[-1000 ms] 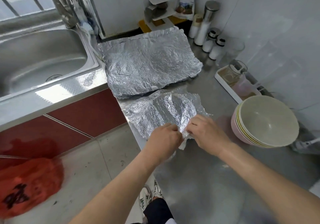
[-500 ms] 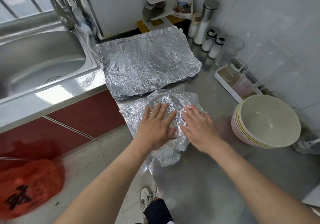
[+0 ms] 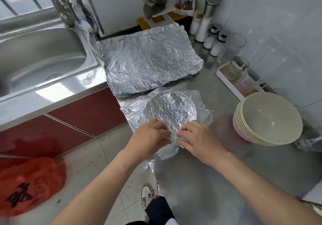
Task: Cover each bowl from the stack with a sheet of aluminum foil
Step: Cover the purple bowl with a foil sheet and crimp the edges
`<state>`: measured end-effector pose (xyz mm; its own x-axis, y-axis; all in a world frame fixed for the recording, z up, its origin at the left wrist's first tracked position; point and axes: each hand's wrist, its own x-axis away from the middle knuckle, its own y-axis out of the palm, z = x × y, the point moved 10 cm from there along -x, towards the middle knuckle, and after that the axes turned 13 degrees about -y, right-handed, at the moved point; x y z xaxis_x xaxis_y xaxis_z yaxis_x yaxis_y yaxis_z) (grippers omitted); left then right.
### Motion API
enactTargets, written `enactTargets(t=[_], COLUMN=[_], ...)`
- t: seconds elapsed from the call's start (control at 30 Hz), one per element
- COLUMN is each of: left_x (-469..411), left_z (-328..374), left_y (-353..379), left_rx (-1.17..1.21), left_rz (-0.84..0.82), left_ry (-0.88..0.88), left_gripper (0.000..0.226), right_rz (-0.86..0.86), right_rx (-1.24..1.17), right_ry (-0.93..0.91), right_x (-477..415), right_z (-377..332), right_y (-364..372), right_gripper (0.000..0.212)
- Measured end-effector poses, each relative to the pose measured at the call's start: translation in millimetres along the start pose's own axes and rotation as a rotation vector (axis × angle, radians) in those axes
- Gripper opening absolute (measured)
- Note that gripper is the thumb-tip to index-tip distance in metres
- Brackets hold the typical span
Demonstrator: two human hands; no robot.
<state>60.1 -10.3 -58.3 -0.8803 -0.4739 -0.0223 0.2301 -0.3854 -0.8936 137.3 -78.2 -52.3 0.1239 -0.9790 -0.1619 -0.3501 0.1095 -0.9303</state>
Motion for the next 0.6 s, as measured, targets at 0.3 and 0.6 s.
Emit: enactTargets(t=[0.3, 0.6], left_x=[2, -6], left_z=[6, 24], left_y=[4, 13], left_rx=[-0.129, -0.106], left_rz=[0.105, 0.091], left_ry=[0.07, 0.095], left_gripper=[0.034, 0.035], right_rz=[0.022, -0.123], right_rx=[0.084, 0.083], right_ry=[0.011, 0.007], right_x=[-1, -6], right_z=[5, 18], right_y=[9, -2], right_gripper=[0.015, 0.022])
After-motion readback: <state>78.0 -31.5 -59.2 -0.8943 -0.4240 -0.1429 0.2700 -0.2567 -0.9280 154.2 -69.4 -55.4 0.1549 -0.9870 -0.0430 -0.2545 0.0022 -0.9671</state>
